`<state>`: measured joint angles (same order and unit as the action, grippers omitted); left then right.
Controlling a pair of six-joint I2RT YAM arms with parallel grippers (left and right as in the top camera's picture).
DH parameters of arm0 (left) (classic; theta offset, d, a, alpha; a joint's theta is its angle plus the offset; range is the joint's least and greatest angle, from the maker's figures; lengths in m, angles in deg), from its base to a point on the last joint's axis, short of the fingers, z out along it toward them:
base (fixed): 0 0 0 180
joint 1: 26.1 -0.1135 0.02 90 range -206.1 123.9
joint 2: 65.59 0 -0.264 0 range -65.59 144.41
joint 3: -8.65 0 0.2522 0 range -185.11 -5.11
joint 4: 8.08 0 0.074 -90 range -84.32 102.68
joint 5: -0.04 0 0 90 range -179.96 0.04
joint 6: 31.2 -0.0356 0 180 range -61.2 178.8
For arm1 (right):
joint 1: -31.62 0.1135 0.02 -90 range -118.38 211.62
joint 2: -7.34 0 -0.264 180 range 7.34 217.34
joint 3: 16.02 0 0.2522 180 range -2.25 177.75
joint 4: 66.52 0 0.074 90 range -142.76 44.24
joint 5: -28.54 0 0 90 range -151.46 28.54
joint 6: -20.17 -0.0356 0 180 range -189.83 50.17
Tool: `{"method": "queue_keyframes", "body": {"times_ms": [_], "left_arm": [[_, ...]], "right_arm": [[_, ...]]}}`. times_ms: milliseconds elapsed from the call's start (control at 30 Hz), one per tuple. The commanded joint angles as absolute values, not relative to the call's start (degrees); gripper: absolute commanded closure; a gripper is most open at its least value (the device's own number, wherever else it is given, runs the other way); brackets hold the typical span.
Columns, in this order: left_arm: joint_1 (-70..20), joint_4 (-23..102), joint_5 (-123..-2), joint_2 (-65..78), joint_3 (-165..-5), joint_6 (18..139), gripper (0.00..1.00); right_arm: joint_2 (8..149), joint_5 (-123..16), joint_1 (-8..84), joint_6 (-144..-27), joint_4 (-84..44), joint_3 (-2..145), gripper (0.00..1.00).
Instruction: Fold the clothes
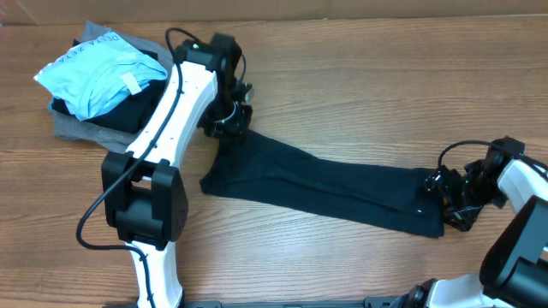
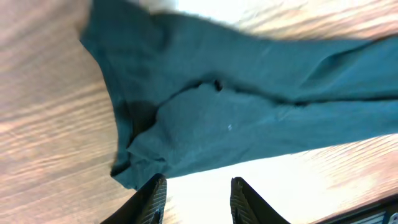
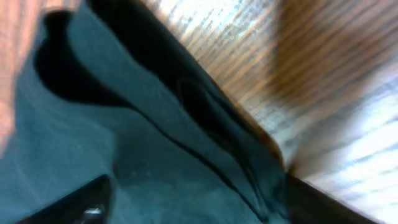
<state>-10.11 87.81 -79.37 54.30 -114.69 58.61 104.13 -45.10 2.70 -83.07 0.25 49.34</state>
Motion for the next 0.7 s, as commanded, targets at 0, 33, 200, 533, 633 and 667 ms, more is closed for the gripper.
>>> {"method": "queue_keyframes", "body": {"times_ms": [0,33,200,533,633,667], "left_arm": [[-10.4,88.2,-78.2,52.7,-117.5,57.2,0.63],[-10.4,88.2,-78.4,52.6,-117.6,57.2,0.63],[-10.4,88.4,-81.2,52.6,-117.6,56.0,0.63],[-12.3,90.4,-81.9,52.6,-117.6,56.0,0.67],[-13.4,91.0,-81.8,52.7,-117.6,56.0,0.68],[-13.8,91.0,-81.8,52.6,-117.6,56.0,0.69]], "right_arm": [[104.5,-41.7,2.5,-81.7,-1.3,46.5,0.49],[104.5,-41.6,2.5,-81.7,-1.2,46.5,0.63],[102.9,-41.7,2.2,-81.7,0.3,48.6,0.96],[94.5,-46.6,2.3,-82.0,10.9,59.3,0.96],[92.1,-46.4,3.5,-82.0,12.7,60.0,0.96],[91.4,-46.3,4.4,-81.8,12.9,60.0,0.96]]}}
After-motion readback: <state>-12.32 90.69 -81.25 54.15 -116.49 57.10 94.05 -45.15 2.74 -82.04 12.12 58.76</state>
